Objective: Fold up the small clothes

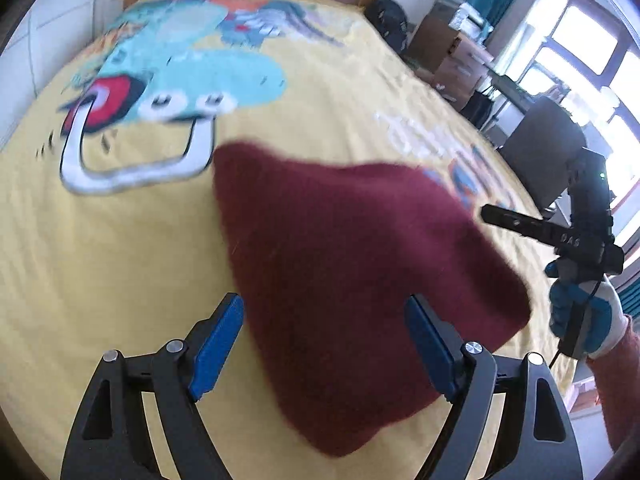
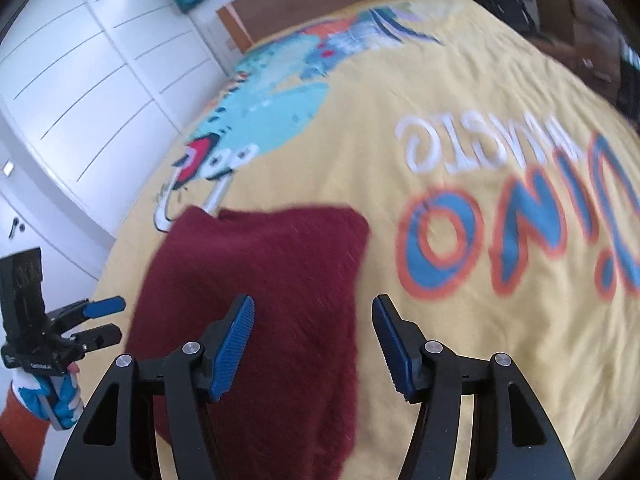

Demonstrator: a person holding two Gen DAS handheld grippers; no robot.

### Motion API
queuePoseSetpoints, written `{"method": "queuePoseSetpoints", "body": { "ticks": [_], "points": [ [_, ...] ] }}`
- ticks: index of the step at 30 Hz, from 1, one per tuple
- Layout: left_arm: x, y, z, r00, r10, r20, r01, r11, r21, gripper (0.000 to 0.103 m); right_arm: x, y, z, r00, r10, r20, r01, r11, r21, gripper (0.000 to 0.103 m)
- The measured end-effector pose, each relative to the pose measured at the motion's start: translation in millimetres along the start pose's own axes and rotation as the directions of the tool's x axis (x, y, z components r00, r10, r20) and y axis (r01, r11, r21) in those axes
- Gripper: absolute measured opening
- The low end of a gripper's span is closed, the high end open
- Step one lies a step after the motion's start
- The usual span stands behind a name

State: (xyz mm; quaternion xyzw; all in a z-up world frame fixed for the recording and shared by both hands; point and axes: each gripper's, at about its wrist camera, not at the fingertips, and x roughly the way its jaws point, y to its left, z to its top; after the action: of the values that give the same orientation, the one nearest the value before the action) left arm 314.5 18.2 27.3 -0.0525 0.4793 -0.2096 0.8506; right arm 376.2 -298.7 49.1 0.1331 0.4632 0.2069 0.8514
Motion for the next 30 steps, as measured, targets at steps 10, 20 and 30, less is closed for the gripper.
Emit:
{"method": "queuePoseSetpoints", "body": {
  "ticks": [10,20,30],
  "points": [
    [39,-18,9,0.998,0.019,-0.067,-0.011,0.993,0.115,0.079,73,60,20,0.996,0.012,-0.089,-0.027,0.985,-0.171,0.062],
    [75,-6,6,0.989,0.102,-0.108,-0.091,0.99,0.104,0.083,122,29,32,0.982,-0.142,-0.124,0.129,0.986,-0.105,0.048],
    [17,-19,-6,0.992,0.09,-0.083,-0.083,0.993,0.086,0.083,11,34,9,0.998,-0.048,-0.027,0.045,0.993,-0.113,0.05]
  ]
}}
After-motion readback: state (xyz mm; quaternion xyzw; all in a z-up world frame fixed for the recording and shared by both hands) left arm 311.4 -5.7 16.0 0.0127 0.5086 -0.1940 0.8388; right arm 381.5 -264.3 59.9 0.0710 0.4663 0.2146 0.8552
